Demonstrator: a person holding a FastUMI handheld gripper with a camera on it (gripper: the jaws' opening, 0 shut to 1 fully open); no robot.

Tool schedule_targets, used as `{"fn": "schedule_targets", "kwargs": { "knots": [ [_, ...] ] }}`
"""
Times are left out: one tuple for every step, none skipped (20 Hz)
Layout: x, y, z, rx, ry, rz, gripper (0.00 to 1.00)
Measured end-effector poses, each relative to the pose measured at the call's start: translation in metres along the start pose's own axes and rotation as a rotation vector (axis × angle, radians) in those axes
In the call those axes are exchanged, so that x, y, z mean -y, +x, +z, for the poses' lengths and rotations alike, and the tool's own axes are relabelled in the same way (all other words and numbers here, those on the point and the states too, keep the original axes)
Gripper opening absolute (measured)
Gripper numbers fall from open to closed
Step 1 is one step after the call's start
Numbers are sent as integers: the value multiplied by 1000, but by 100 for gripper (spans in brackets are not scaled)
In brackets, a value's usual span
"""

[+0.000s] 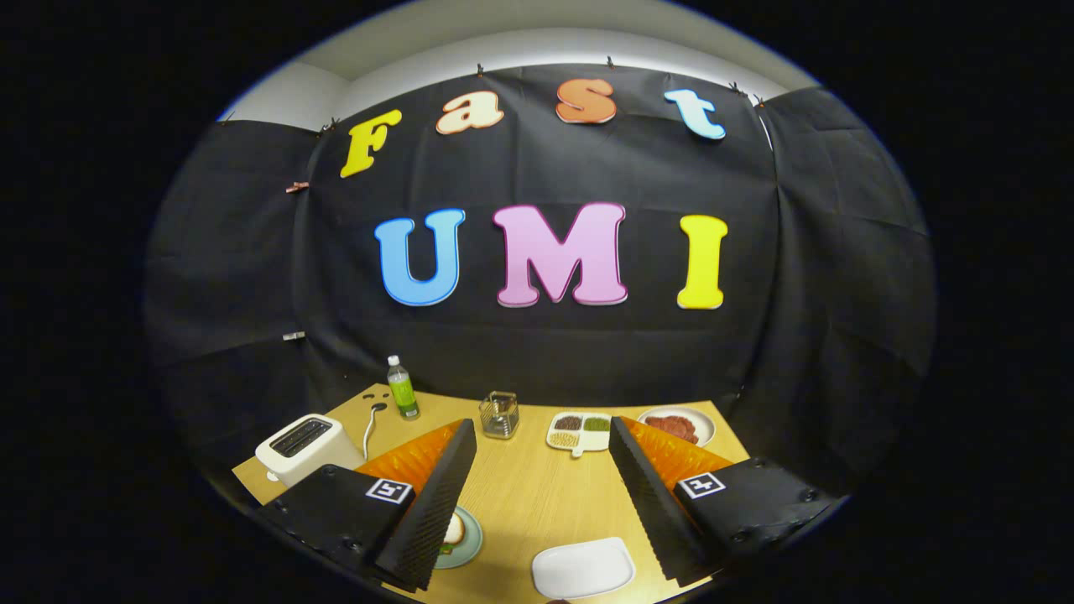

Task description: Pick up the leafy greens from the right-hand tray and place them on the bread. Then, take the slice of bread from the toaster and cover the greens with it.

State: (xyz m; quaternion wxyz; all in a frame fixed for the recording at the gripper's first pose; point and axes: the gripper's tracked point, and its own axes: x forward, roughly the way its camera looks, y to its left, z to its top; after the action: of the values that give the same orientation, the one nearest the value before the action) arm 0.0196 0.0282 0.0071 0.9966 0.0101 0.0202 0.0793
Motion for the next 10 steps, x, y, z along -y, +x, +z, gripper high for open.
{"fn": "schedule_targets", "kwargs": {
  "knots": [
    [6, -6, 10, 22, -12, -1, 99],
    [12, -12, 19, 33, -16, -3, 98],
    [18, -19, 25, 38, -21, -12, 98],
    [25, -26, 30, 40, -27, -30, 98],
    [34, -32, 34, 45, -32, -57, 98],
    [41, -39, 38, 53, -29, -85, 98],
    [45, -47, 44, 59, -18, -117, 98],
    [47, -52, 45, 63, -11, -143, 98],
    [48, -56, 44, 62, -9, -167, 98],
    [47, -59, 44, 62, -14, -187, 98]
  ]
}}
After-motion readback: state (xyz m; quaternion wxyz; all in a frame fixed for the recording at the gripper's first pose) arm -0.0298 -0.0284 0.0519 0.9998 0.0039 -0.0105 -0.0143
